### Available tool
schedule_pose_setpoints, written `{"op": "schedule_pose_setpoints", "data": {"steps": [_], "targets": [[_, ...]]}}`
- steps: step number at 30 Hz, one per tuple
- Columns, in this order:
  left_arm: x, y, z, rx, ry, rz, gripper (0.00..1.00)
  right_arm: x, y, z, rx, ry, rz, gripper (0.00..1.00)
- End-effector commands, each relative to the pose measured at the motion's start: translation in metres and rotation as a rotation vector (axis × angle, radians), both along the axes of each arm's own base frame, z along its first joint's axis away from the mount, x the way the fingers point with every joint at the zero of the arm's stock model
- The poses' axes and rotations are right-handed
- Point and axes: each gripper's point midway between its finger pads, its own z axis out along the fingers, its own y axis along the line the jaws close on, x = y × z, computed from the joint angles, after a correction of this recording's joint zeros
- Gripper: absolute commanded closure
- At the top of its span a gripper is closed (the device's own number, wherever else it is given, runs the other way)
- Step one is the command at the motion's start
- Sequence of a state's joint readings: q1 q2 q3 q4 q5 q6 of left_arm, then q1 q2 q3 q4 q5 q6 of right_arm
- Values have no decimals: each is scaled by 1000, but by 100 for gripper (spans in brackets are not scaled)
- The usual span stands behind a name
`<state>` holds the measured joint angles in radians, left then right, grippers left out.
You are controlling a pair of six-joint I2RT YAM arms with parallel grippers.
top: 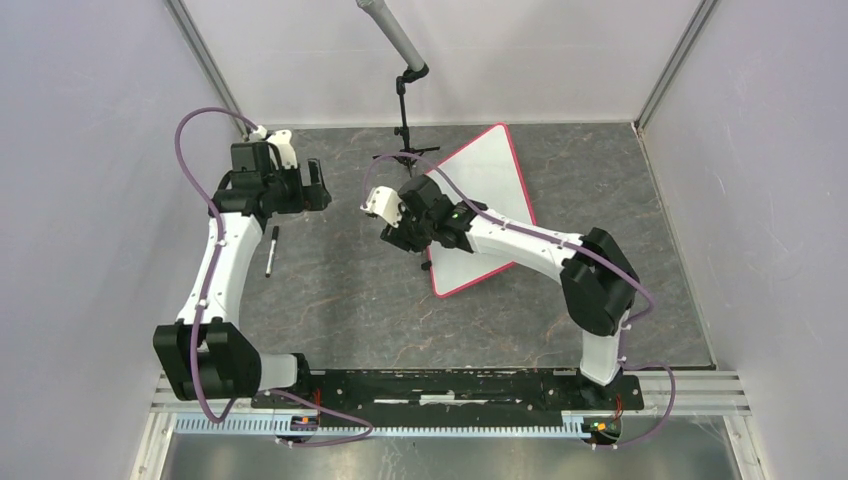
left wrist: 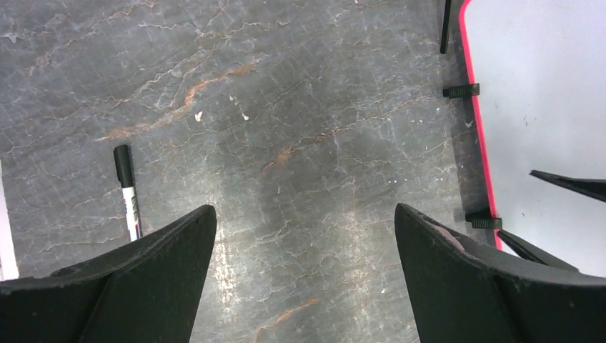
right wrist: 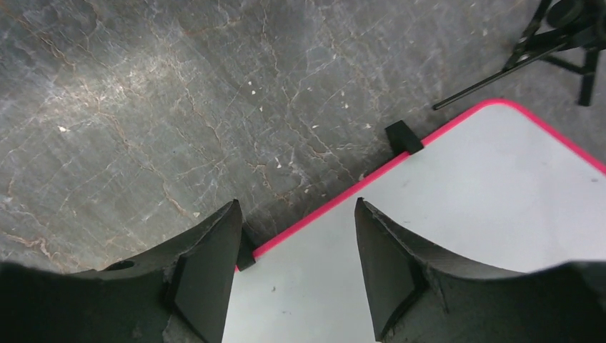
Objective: Write a sentence on the whiteboard
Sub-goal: Move the whiteboard to the center of the board.
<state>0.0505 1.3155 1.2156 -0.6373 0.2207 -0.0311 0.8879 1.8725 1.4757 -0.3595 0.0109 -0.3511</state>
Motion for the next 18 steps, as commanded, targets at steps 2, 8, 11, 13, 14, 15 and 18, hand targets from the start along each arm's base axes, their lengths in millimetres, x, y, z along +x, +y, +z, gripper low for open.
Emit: {"op": "schedule_pose_setpoints", "data": {"steps": [2, 8, 11, 13, 14, 15, 18], "targets": [[1, -9, 15, -90, -67, 23, 0, 14, 21, 1, 56, -13, -50, 37], [-4, -12, 27, -88, -108, -8, 0, 21, 22, -33, 10, 7, -84, 45], [-8, -16, 30, -97, -117, -31, 0, 23, 17, -49, -27, 10, -94, 46], [-10, -17, 28, -101, -113, -37, 0, 22, 13, -59, -56, 13, -100, 47], [-10, -17, 26, -99, -112, -38, 0, 22, 10, -63, -68, 14, -102, 47], [-10, -17, 25, -97, -109, -40, 0, 20, 7, -68, -83, 18, -103, 47], [-11, -18, 21, -92, -107, -52, 0, 12, -5, -80, -125, 42, -99, 48]]}}
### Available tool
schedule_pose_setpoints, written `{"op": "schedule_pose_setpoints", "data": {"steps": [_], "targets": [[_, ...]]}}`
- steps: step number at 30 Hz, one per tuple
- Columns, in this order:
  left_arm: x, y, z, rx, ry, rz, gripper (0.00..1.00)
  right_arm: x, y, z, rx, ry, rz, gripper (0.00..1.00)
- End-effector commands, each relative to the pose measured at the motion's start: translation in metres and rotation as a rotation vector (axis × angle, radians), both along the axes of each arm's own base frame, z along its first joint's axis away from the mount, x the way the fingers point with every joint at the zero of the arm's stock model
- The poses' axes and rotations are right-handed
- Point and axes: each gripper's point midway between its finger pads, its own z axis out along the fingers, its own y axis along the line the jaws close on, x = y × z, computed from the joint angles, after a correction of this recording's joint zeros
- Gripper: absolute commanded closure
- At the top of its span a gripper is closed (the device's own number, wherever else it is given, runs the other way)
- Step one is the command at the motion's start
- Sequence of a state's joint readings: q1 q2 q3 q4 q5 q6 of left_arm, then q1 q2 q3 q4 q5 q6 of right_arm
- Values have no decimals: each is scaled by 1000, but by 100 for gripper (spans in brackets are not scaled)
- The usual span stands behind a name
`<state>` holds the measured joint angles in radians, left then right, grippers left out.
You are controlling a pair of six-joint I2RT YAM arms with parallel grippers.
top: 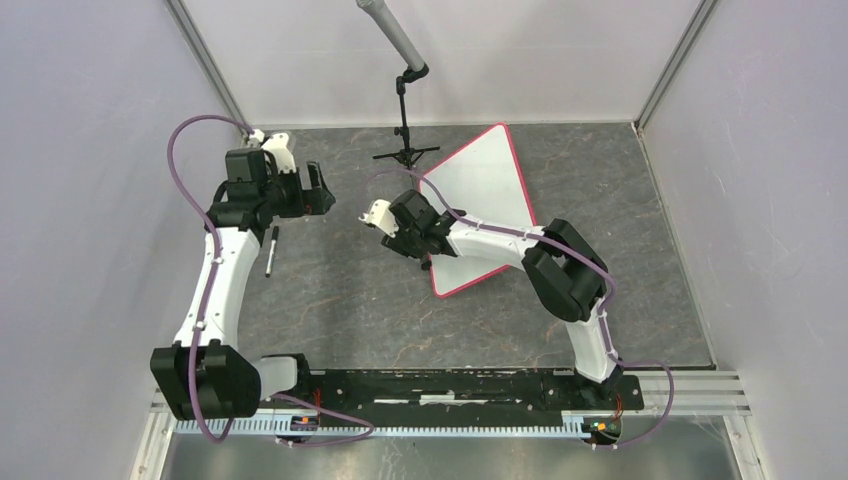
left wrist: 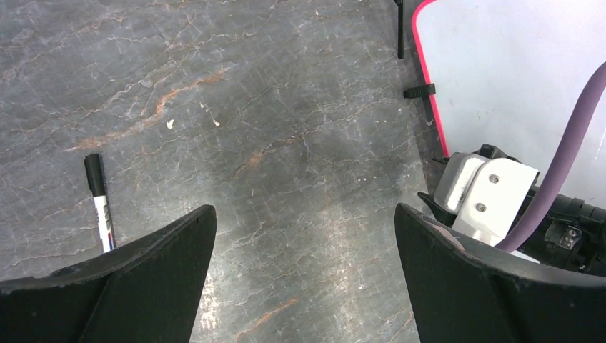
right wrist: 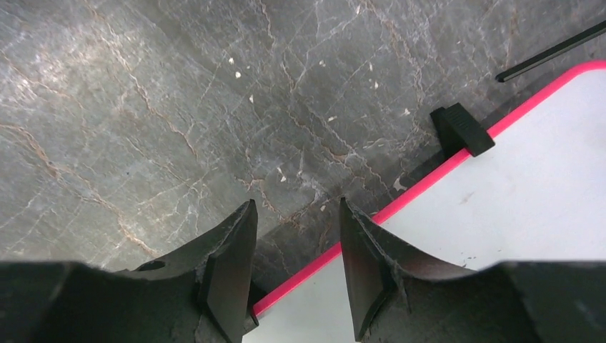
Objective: Write a sentence on the whiteboard
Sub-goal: Move the whiteboard to the center of the board.
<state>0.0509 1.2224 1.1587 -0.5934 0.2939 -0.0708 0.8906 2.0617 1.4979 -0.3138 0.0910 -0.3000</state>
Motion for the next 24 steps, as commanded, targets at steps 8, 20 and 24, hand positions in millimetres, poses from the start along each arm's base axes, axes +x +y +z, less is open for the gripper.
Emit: {"op": "schedule_pose_setpoints", "data": {"steps": [8, 20, 24], "targets": [[0, -4, 1, -8, -41, -34, 0, -36, -48, -26, -116, 45, 21, 54], [-5, -6, -9, -6, -21, -60, 0, -68, -120, -35, -211, 98, 18, 59], [-6, -6, -13, 1, -15, -65, 0, -70, -156, -40, -240, 118, -15, 59]]}}
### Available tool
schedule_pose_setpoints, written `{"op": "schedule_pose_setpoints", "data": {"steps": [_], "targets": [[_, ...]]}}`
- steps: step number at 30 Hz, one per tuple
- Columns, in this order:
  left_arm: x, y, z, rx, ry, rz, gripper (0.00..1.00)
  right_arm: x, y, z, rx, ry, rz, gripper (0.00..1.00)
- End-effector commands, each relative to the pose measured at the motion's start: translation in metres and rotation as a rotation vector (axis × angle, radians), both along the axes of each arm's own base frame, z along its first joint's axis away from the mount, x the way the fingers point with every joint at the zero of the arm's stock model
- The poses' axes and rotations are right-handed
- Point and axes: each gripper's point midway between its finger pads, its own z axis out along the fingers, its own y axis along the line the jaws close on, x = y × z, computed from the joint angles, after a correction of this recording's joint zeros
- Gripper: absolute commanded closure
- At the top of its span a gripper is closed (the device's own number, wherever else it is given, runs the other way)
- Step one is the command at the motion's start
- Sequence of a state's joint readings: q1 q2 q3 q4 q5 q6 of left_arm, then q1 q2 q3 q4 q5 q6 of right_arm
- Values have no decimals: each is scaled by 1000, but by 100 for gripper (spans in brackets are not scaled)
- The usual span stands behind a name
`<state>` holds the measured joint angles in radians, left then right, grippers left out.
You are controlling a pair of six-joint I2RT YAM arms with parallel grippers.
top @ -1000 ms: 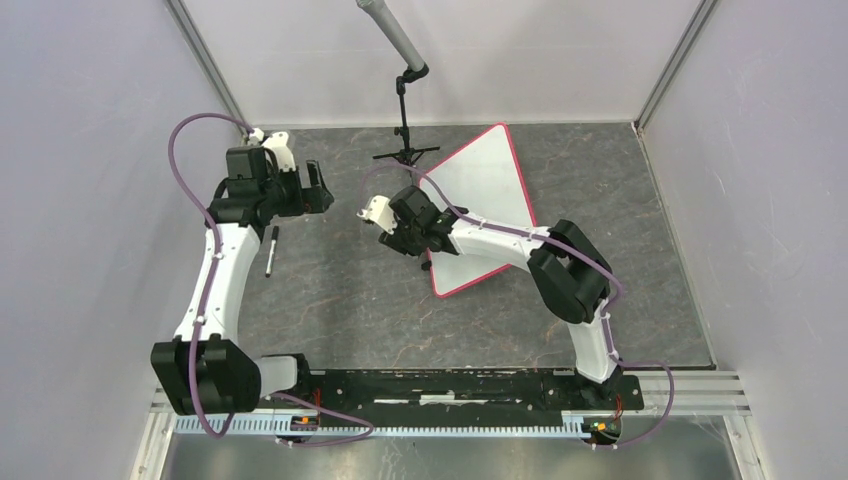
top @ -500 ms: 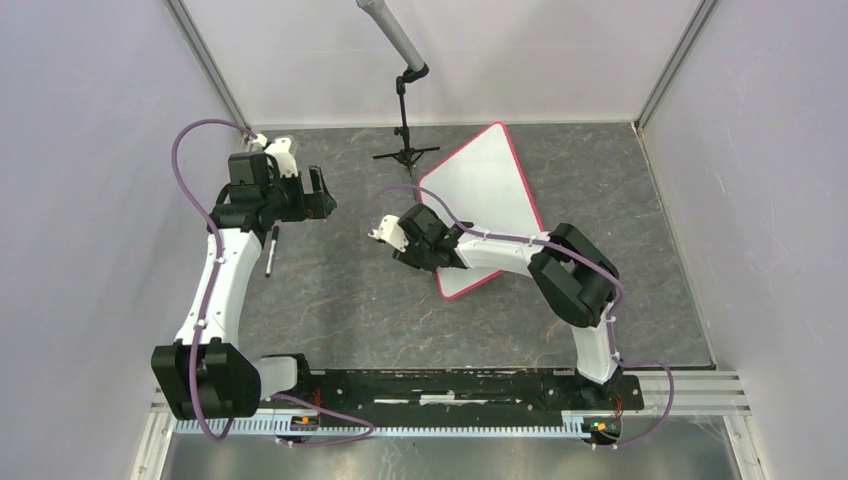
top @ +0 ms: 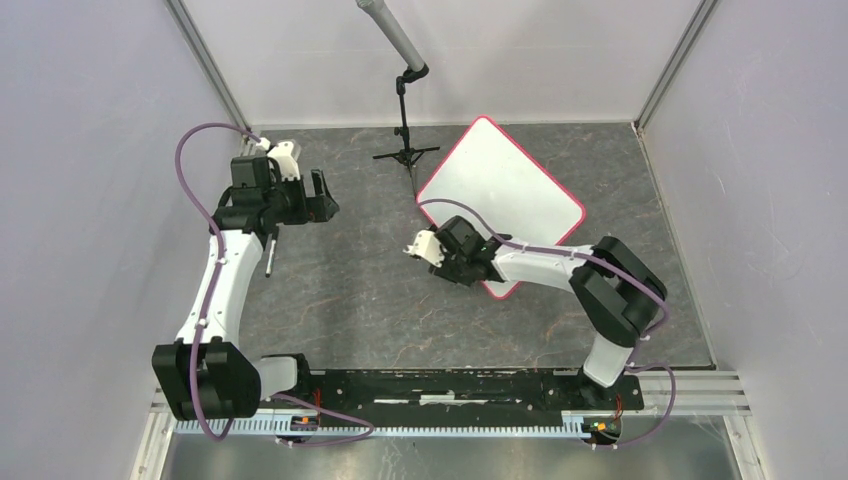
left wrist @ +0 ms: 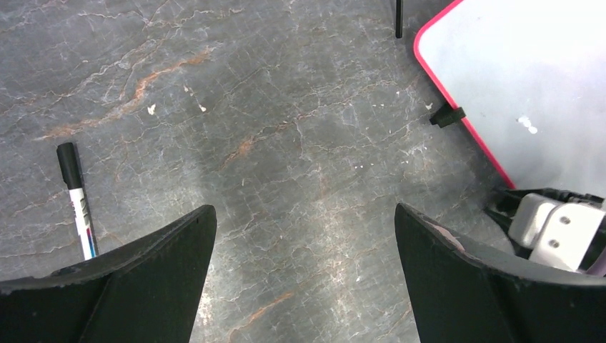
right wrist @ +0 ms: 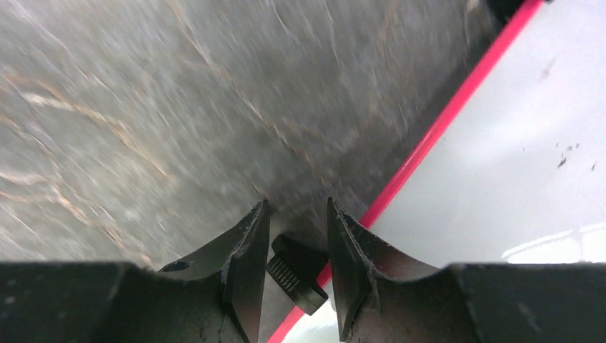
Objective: Write a sentence on the whiteboard
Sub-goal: Move the whiteboard to the center of the board.
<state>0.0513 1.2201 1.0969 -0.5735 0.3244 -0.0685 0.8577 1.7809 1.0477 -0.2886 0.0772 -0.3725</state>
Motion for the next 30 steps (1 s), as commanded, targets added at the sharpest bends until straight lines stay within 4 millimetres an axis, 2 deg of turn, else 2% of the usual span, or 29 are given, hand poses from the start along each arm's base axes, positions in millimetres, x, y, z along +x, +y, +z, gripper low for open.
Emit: {"op": "schedule_pose_setpoints", "data": {"steps": [1, 6, 16, 22, 26, 30], "targets": [[0, 0, 7, 17, -53, -39, 0, -6, -63, -10, -113, 39, -56, 59], [0, -3, 5, 7, -46, -44, 0, 4, -111, -9, -132, 39, -138, 59], [2, -8, 3, -26, -39, -53, 0, 38, -209, -4, -135, 15, -351, 60], [2, -8, 1, -30, -33, -48, 0, 45, -232, 12, -45, -3, -431, 60], [1, -8, 1, -34, -36, -46, 0, 41, -231, 25, 83, 1, -483, 60], [2, -8, 2, -40, -37, -44, 0, 44, -237, 35, 117, -54, -531, 62]]}}
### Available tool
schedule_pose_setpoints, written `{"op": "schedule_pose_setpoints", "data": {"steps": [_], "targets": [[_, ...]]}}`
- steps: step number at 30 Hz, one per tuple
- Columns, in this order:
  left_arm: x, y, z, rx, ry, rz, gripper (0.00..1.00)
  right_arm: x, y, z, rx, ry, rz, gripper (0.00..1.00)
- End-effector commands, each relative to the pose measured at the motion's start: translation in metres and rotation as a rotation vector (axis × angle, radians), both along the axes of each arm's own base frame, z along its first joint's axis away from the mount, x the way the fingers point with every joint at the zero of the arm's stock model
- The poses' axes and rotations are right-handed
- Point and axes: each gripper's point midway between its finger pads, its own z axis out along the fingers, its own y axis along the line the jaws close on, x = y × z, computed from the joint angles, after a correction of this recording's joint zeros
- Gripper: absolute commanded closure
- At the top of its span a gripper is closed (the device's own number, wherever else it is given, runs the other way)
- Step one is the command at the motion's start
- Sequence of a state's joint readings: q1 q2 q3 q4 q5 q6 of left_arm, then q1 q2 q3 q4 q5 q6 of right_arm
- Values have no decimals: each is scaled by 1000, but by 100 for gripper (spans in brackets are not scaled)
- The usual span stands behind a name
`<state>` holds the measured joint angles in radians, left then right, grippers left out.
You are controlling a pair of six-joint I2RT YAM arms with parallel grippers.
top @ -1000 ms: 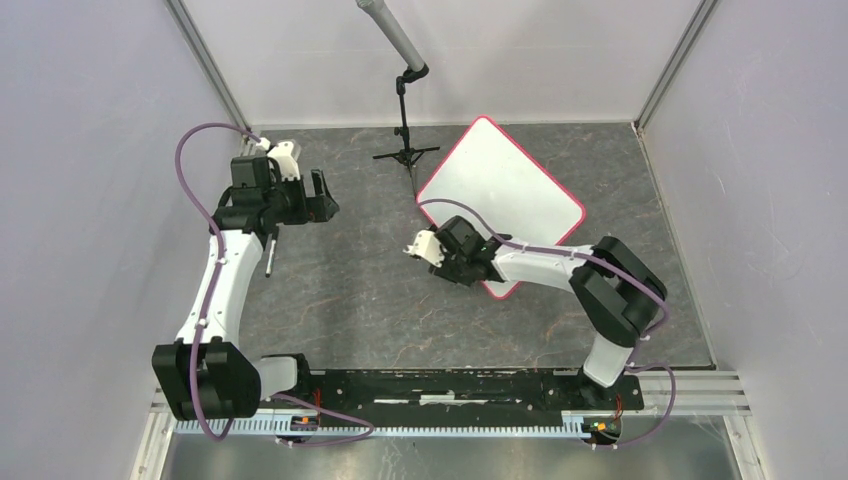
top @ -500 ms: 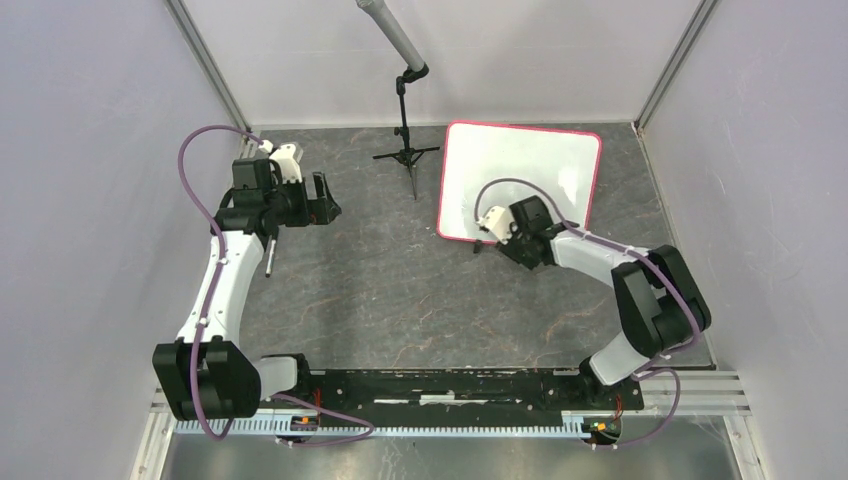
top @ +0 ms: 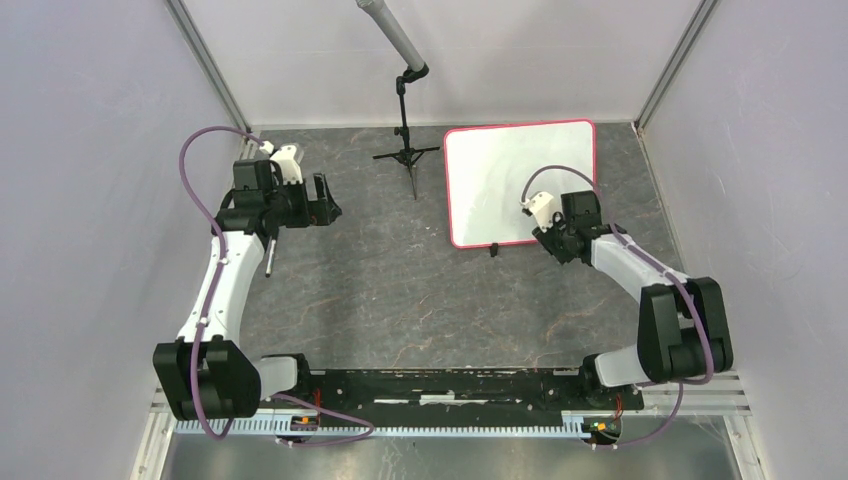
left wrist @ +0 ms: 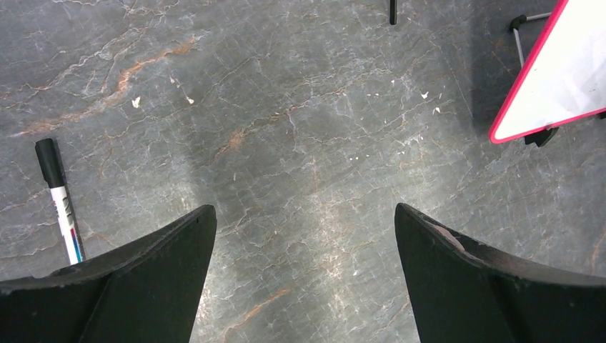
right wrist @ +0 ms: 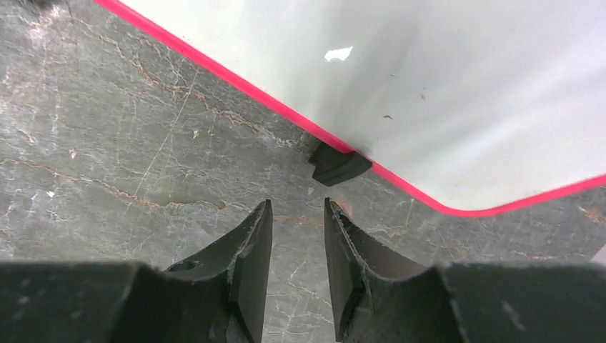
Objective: Write a sentence on the whiteboard
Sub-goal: Move the whiteboard to the center of the board.
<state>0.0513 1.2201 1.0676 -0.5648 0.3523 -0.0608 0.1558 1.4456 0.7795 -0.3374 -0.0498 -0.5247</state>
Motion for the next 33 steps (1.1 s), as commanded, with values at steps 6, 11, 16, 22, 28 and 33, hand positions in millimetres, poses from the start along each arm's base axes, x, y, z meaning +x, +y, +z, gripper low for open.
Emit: {"op": "schedule_pose_setpoints", "data": {"steps": [6, 11, 16, 22, 28, 33], "targets": [[6, -3, 11, -25, -51, -12, 0, 18, -11, 7, 42, -62, -72, 58], [5, -1, 17, -11, -64, -4, 0, 32, -17, 0, 43, -55, -86, 57], [5, 0, 14, -10, -55, 1, 0, 43, -7, 2, 92, -75, -64, 55], [7, 1, 13, -10, -50, 10, 0, 58, -1, 2, 123, -73, -72, 59], [8, 3, 10, -1, -45, 11, 0, 57, -1, -8, 121, -37, -72, 82], [9, 3, 7, 2, -37, 7, 0, 41, 8, -13, 153, -4, -23, 100]]}}
